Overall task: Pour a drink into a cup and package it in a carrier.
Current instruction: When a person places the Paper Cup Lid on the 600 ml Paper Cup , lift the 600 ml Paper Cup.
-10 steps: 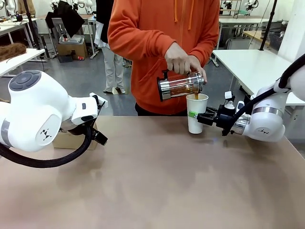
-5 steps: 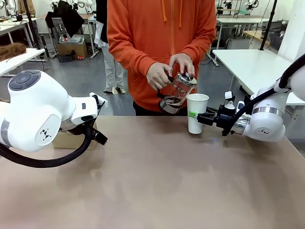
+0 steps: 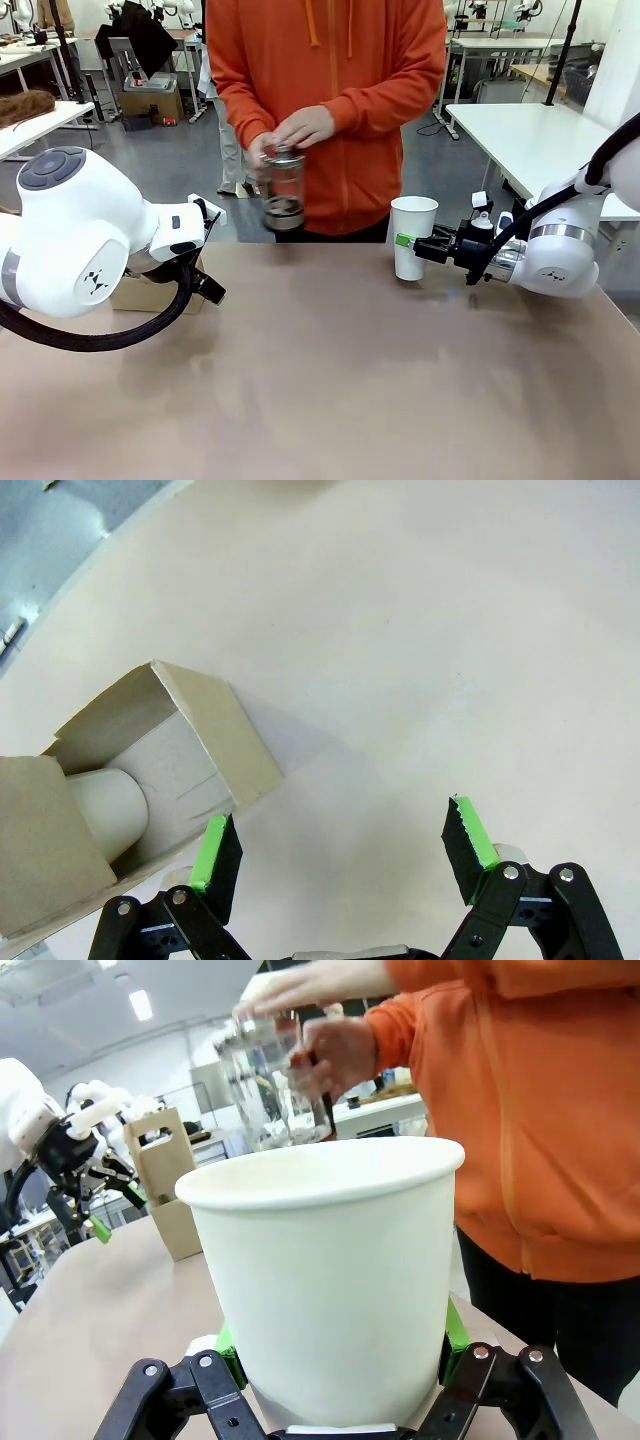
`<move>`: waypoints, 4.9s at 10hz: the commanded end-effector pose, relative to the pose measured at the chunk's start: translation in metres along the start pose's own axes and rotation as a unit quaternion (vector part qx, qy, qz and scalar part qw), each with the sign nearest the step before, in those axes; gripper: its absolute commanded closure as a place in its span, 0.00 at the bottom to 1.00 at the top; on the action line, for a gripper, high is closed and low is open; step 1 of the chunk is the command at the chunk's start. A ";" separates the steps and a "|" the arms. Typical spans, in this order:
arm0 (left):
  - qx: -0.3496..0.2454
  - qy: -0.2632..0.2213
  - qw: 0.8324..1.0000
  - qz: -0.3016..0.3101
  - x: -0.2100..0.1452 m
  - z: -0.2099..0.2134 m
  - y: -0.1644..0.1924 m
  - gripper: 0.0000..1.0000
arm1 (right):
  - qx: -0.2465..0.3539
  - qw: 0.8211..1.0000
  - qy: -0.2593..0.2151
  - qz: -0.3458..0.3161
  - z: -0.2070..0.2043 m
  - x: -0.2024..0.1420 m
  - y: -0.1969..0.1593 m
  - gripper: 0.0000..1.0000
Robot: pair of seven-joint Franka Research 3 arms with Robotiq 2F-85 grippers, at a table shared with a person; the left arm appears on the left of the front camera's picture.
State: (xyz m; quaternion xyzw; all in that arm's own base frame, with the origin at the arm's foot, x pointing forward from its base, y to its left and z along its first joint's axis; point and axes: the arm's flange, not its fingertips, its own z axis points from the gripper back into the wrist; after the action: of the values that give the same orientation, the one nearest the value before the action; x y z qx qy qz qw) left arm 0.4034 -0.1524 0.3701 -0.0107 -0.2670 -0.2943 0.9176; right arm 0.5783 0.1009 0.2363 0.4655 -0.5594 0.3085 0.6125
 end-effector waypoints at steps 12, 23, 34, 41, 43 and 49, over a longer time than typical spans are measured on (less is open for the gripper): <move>-0.001 -0.001 1.000 0.000 0.000 0.000 0.000 0.00 | 0.002 1.000 -0.002 0.006 -0.002 0.004 0.005 0.19; -0.001 -0.001 1.000 0.000 0.000 0.000 0.000 0.00 | 0.002 1.000 -0.002 0.006 -0.002 0.004 0.005 0.19; -0.001 -0.001 1.000 0.000 0.000 0.000 0.000 0.00 | 0.002 1.000 -0.002 0.006 -0.002 0.004 0.005 0.19; -0.001 -0.001 1.000 0.000 0.000 0.000 0.000 0.00 | 0.002 1.000 -0.002 0.006 -0.002 0.004 0.005 0.19; -0.001 -0.001 1.000 0.000 0.000 0.000 0.000 0.00 | 0.002 1.000 -0.002 0.006 -0.002 0.004 0.005 0.19; -0.001 -0.001 1.000 0.000 0.000 0.000 0.000 0.00 | 0.002 1.000 -0.002 0.006 -0.002 0.004 0.005 0.19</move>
State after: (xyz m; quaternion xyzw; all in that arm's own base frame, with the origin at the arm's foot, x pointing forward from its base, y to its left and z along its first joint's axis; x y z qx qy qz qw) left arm 0.4034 -0.1524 0.3701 -0.0107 -0.2670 -0.2943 0.9176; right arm 0.5783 0.1009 0.2364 0.4655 -0.5595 0.3086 0.6124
